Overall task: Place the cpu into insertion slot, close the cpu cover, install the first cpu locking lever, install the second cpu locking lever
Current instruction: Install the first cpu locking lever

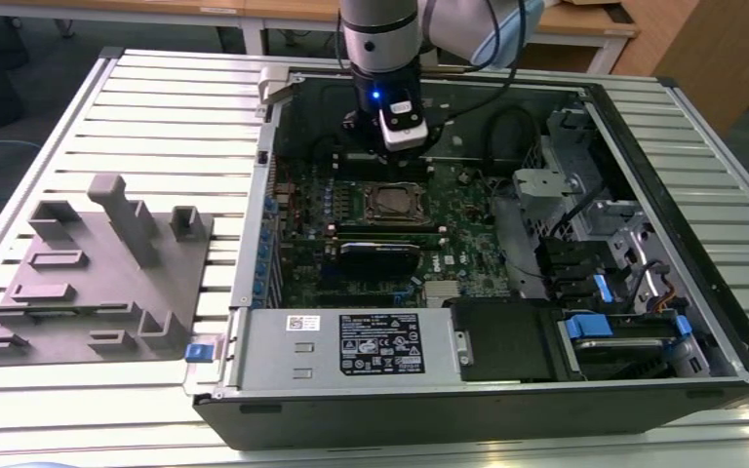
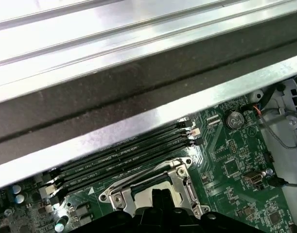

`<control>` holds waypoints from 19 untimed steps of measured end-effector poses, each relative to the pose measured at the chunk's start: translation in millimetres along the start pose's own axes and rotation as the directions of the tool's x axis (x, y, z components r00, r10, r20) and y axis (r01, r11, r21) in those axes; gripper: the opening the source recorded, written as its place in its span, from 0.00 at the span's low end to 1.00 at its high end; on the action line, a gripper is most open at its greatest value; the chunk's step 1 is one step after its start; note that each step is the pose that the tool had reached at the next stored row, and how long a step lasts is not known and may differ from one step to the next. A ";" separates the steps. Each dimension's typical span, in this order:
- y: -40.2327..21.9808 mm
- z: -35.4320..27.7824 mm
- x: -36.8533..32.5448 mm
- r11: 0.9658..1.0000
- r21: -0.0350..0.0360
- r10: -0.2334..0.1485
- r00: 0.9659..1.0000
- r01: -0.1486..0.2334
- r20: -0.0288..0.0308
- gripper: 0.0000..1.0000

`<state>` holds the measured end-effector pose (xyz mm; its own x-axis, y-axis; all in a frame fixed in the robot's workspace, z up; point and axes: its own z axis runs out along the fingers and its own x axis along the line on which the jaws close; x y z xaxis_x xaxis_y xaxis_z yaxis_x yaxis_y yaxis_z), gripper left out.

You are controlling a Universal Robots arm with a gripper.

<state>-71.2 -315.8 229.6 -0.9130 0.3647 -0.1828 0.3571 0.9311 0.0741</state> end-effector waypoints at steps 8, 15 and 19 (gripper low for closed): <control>1.1 1.4 -2.8 0.998 0.061 -0.001 0.995 0.007 -0.097 0.11; 1.6 2.0 -4.0 0.998 0.060 -0.009 0.995 0.015 -0.098 0.11; 1.5 3.0 -3.8 0.996 0.049 -0.066 0.993 0.071 -0.102 0.11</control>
<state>-66.5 -315.8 227.4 -0.9499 0.3002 -0.0866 0.3002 0.9538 0.0126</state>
